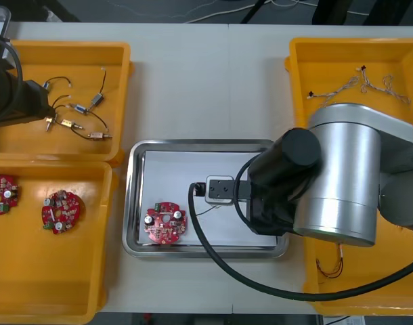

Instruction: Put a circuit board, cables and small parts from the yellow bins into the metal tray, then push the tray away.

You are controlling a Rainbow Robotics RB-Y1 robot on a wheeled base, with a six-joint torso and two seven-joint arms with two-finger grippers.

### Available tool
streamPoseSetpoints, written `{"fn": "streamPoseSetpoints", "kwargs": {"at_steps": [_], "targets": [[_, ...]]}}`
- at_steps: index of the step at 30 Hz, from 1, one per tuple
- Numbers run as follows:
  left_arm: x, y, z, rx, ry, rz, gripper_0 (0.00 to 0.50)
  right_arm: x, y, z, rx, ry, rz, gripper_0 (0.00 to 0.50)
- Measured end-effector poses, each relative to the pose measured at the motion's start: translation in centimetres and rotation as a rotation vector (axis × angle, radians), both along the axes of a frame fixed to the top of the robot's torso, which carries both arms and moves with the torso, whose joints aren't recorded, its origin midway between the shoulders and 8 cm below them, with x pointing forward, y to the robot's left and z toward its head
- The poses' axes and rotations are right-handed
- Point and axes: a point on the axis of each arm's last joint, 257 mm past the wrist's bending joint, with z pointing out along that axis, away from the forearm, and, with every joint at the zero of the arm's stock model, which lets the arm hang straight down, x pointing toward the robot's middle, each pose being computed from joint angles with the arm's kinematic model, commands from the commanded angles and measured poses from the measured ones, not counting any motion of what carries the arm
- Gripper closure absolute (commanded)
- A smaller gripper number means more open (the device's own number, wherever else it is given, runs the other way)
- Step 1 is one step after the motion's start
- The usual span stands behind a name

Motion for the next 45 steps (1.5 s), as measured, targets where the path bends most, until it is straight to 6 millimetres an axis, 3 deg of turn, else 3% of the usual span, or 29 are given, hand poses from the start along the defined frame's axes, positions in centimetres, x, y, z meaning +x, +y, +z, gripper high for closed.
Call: {"fn": "streamPoseSetpoints", "kwargs": {"at_steps": [14,24,25,26,27,28,30,31,32,33,36,40,45], "targets": [[0.3,0.5,0.2,0.172,-0.013,-0.198,0.0,-0.2,1.8,-6.0,-0.107,0.057,0.123,0.5],[2.2,1.7,0.1,0.448,-0.055,-0.367,0.0,0.3,2.9,-8.2,-0.117,0.054,0.134,0.5],[2.4,1.5,-0.1,0.465,-0.058,-0.371,0.0,0.3,3.0,-8.3,-0.115,0.054,0.135,0.488],[2.6,1.2,-0.3,0.478,-0.06,-0.377,0.0,0.3,3.1,-8.3,-0.114,0.055,0.136,0.433],[2.8,0.9,-0.6,0.486,-0.062,-0.383,0.0,0.3,3.1,-8.3,-0.114,0.055,0.136,0.371],[2.9,0.5,-0.8,0.493,-0.064,-0.393,0.0,0.3,3.1,-8.3,-0.114,0.054,0.136,0.26],[3.1,-0.2,-1.3,0.507,-0.066,-0.425,0.0,0.3,3.1,-8.3,-0.114,0.054,0.135,0.148],[3.1,-0.6,-1.5,0.52,-0.065,-0.451,0.0,0.3,3.1,-8.3,-0.114,0.053,0.135,0.104],[3.1,-0.9,-1.6,0.539,-0.063,-0.486,0.0,0.4,3.1,-8.3,-0.115,0.051,0.135,0.104],[3.2,-1.2,-1.8,0.564,-0.061,-0.53,0.0,0.4,3.1,-8.3,-0.115,0.05,0.135,0.051],[3.3,-2.1,-2.3,0.66,-0.057,-0.687,0.0,0.4,3.1,-8.3,-0.115,0.048,0.135,0.0],[4.1,-3.0,-2.9,0.74,-0.081,-0.828,0.0,0.4,3.1,-8.3,-0.115,0.048,0.135,0.0],[4.3,-4.0,-4.9,0.595,-0.098,-0.843,0.0,0.5,3.1,-8.2,-0.116,0.047,0.135,0.0]]}}
